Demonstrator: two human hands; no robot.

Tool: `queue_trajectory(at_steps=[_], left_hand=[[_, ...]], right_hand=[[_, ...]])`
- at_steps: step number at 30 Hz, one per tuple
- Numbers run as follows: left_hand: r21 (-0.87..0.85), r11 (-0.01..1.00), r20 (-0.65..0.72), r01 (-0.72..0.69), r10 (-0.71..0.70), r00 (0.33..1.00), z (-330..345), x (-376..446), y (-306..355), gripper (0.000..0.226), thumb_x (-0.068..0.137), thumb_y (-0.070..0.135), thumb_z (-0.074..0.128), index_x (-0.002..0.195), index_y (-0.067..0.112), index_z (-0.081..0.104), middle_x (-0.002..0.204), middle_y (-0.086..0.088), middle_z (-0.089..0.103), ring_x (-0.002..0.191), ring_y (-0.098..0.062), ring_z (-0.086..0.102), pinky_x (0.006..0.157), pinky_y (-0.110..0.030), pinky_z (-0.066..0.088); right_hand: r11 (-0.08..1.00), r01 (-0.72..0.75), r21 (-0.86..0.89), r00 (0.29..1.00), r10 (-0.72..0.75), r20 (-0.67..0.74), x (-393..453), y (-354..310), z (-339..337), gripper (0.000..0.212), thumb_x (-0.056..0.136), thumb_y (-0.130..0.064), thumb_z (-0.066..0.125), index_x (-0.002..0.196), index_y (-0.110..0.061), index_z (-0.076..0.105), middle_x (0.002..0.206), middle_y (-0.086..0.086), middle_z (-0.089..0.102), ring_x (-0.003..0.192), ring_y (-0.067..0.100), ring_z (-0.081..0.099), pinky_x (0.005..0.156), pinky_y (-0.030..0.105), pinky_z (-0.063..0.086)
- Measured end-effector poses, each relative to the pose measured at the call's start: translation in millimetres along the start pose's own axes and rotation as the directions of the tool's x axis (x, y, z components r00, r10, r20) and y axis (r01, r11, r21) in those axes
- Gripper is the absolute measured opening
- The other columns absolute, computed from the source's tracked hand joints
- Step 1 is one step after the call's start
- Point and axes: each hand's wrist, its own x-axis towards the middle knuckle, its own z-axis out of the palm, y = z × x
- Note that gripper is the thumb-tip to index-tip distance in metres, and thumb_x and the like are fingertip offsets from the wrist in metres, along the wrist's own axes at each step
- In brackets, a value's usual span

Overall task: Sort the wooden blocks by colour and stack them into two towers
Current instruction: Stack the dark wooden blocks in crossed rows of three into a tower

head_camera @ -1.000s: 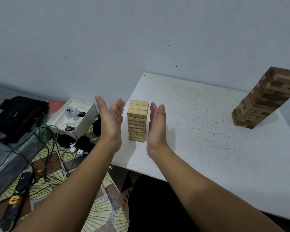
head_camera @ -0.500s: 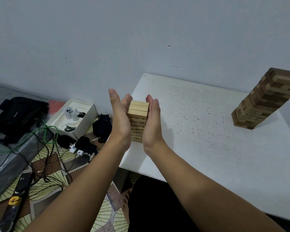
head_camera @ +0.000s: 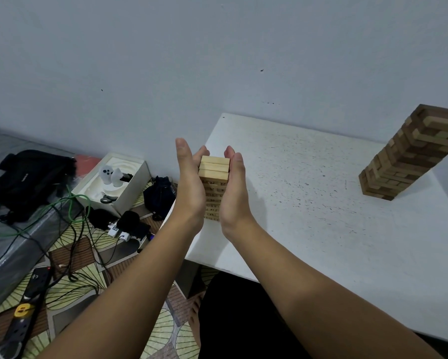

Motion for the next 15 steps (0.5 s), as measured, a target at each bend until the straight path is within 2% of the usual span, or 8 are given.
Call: queue_trajectory(at_steps=[3,7,9,11,13,15], left_hand=[[-0.02,1.0,0.023,-0.002,0.003,1.0,-2.8,2.2,-0.7,0.087,0.096,0.081,0.012,0.144,0.023,0.056,0.091,0.026,0.076,0.089,0.003,0.074,0.087,-0.028,0.051],[-0.059,0.998,0.072,0.019,-0.015,0.997,-9.0,3.8,-3.7,0.097,0.092,0.085,0.008,0.151,0.021,0.051,0.119,0.006,0.075,0.111,-0.011,0.071,0.093,-0.032,0.05],[-0.053,0.998,0.115,0.026,-0.02,0.993,-9.2,0.0,-5.7,0.099,0.092,0.085,0.007,0.141,0.018,0.062,0.117,-0.006,0.077,0.111,-0.02,0.073,0.096,-0.038,0.053],[-0.046,0.999,0.141,0.004,0.002,0.99,-7.7,-3.3,-7.6,0.102,0.094,0.082,0.005,0.119,0.013,0.075,0.111,-0.013,0.078,0.106,-0.027,0.075,0.099,-0.043,0.054],[-0.052,0.999,0.142,-0.006,0.013,0.99,-6.6,-5.6,-7.2,0.101,0.095,0.081,0.005,0.107,0.013,0.079,0.108,-0.015,0.078,0.104,-0.029,0.075,0.101,-0.045,0.054],[-0.062,0.998,0.139,-0.007,0.016,0.99,-6.4,-5.4,-6.8,0.099,0.095,0.081,0.006,0.103,0.015,0.08,0.107,-0.014,0.078,0.103,-0.028,0.076,0.103,-0.046,0.053]], right_hand=[[1.0,0.0,0.02,1.0,0.0,0.005,-2.5,-0.6,-3.4,0.034,0.11,-0.05,0.022,0.104,-0.04,0.054,0.076,-0.033,0.07,0.078,-0.011,0.069,0.064,0.009,0.052],[0.996,0.0,0.086,1.0,-0.001,0.017,-13.1,-0.9,-6.6,0.041,0.112,-0.04,0.016,0.096,-0.036,0.053,0.068,-0.036,0.067,0.071,-0.02,0.064,0.062,0.003,0.047],[0.996,0.008,0.091,1.0,-0.011,0.023,-12.3,7.1,-9.4,0.047,0.112,-0.042,0.016,0.096,-0.035,0.06,0.076,-0.031,0.071,0.077,-0.016,0.067,0.067,0.006,0.049],[0.996,0.023,0.085,1.0,-0.023,0.004,-11.7,12.3,-7.5,0.055,0.111,-0.046,0.018,0.099,-0.035,0.07,0.092,-0.018,0.077,0.091,-0.003,0.071,0.076,0.014,0.054],[0.997,0.033,0.066,0.999,-0.033,-0.013,-12.2,15.8,-3.5,0.057,0.111,-0.049,0.019,0.105,-0.034,0.073,0.104,-0.007,0.077,0.101,0.008,0.071,0.084,0.021,0.056],[0.998,0.033,0.062,0.999,-0.031,-0.018,-13.2,15.1,-0.2,0.056,0.111,-0.048,0.019,0.109,-0.031,0.072,0.105,-0.005,0.076,0.101,0.009,0.071,0.082,0.021,0.056]])
